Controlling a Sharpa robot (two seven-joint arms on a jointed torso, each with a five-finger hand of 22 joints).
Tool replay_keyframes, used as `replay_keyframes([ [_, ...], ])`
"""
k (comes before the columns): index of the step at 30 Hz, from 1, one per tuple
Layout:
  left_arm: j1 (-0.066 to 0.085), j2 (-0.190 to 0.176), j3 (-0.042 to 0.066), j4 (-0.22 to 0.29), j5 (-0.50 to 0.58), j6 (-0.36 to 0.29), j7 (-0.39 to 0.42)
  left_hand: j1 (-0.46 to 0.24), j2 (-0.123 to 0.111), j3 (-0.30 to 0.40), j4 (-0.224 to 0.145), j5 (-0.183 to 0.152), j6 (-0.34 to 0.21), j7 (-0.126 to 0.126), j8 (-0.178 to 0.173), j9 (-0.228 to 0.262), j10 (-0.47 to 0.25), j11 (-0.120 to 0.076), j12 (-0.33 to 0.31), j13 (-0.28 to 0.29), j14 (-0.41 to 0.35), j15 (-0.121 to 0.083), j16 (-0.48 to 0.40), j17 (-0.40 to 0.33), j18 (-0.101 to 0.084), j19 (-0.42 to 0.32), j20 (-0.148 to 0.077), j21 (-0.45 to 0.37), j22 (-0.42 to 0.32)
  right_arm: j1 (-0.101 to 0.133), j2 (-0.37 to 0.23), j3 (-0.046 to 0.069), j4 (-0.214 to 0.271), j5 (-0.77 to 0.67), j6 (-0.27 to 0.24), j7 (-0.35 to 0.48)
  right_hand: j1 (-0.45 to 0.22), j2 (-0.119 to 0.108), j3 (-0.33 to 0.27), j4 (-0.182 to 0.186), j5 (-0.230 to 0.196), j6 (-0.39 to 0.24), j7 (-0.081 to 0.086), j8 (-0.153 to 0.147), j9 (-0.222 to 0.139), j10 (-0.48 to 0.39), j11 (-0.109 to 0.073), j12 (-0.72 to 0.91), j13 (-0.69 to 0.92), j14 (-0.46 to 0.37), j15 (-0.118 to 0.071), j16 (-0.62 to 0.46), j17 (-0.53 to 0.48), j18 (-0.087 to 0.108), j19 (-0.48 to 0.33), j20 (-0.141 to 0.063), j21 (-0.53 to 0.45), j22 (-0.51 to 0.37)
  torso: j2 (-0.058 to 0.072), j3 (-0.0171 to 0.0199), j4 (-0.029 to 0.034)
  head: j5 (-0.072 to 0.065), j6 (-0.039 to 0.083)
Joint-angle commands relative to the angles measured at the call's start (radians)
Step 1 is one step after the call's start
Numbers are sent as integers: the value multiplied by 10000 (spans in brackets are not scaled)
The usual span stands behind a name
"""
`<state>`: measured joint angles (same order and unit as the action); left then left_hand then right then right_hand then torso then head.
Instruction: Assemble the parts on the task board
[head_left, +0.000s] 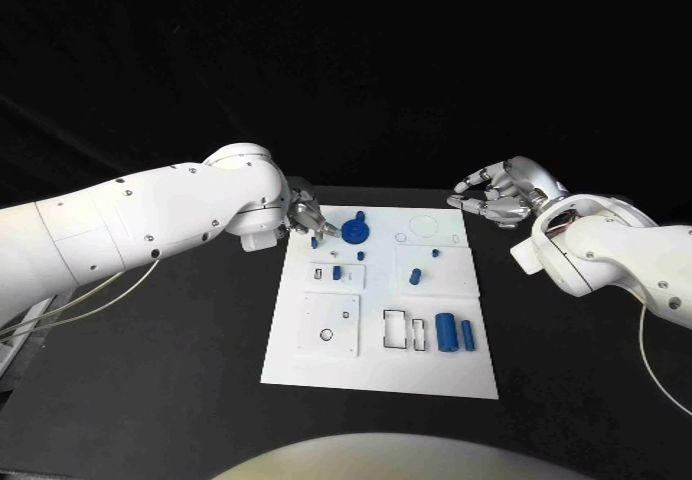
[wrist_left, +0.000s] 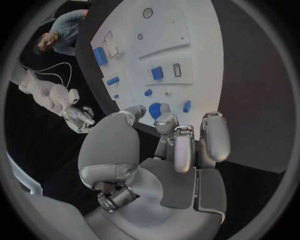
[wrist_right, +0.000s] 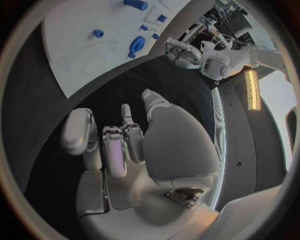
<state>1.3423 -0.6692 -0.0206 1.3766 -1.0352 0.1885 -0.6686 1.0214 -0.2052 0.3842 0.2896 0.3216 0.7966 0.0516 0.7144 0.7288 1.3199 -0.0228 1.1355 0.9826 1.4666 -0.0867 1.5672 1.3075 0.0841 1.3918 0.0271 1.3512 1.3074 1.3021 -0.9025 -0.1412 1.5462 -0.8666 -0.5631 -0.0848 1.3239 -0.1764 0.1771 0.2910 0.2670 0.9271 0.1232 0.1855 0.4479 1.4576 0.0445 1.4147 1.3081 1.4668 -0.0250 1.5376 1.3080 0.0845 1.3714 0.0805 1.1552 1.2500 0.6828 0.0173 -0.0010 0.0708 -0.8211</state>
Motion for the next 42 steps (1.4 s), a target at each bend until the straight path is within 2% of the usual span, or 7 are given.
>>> replay_keyframes([
  [1,123,68,15,-384,390,517,24,130,1,-73,4,55,-103,24,-108,-71,-85,-1,-45,-23,1042,72,36,2633,-147,-53,38,-54,224,-13,18,0,-14,-46,65,32,-112,7,57,-7,-35,-82,7,46,10,24,-25,12,1085,822,-28,6,1712,155,-1,-19,7,13,22,0,-6,15,105],
  [9,274,438,30,-1428,97,707,135,194,52,-254,22,71,-295,135,-421,-323,-167,98,-56,-52,1042,159,36,2633,-140,-71,119,-98,212,-21,30,0,-15,-25,77,32,-146,13,53,-9,-67,-88,6,53,21,15,-25,-2,1069,816,-28,-6,1683,161,-7,-19,-23,-5,64,-8,-37,57,190],
  [18,293,916,17,-2339,-267,1122,201,194,105,-296,18,99,-322,159,-507,-410,-215,122,-88,-98,1042,181,36,2633,-135,-80,142,-116,204,-23,27,0,8,-21,83,26,-148,16,56,-12,-66,-90,5,55,24,12,-26,-7,1063,813,-29,-10,1672,164,-12,-19,-38,-16,60,6,-25,58,147],
  [23,245,1220,-78,-2812,-237,1454,272,209,120,-303,13,96,-328,166,-530,-434,-229,129,-94,-105,1042,187,36,2633,-131,-91,148,-131,191,-23,32,0,21,-21,87,26,-148,16,56,-12,-66,-90,5,55,24,12,-26,-7,1063,813,-29,-10,1672,164,-12,-19,-38,-16,62,-6,-44,64,113],
  [31,146,1471,-135,-3231,-168,1693,327,187,172,-402,26,-76,-312,197,-612,-548,-282,161,-97,-119,1042,218,36,2633,-122,-110,183,-166,174,-23,36,0,34,-21,86,22,-148,16,56,-12,-66,-90,5,55,24,12,-26,-7,1063,813,-29,-10,1672,164,-12,-19,-38,-16,93,-13,-79,67,104],
  [39,123,1562,-171,-3387,-112,1903,356,195,243,-412,15,-98,-303,202,-639,-591,-291,168,-84,-108,1042,227,36,2633,-122,-107,195,-169,179,-23,49,0,37,-21,88,20,-148,16,56,-12,-66,-90,5,55,24,12,-26,-7,1063,813,-29,-10,1672,164,-12,-19,-38,-16,87,-11,-48,75,92],
  [42,98,1592,-200,-3433,-70,2027,370,243,284,-403,2,-65,-290,202,-652,-617,-306,169,-91,-121,1042,231,36,2633,-119,-112,201,-178,174,-23,62,0,32,-21,93,22,-148,16,56,-12,-66,-90,5,55,24,12,-26,-7,1063,813,-29,-10,1672,164,-12,-19,-38,-16,85,-17,-60,76,70],
])
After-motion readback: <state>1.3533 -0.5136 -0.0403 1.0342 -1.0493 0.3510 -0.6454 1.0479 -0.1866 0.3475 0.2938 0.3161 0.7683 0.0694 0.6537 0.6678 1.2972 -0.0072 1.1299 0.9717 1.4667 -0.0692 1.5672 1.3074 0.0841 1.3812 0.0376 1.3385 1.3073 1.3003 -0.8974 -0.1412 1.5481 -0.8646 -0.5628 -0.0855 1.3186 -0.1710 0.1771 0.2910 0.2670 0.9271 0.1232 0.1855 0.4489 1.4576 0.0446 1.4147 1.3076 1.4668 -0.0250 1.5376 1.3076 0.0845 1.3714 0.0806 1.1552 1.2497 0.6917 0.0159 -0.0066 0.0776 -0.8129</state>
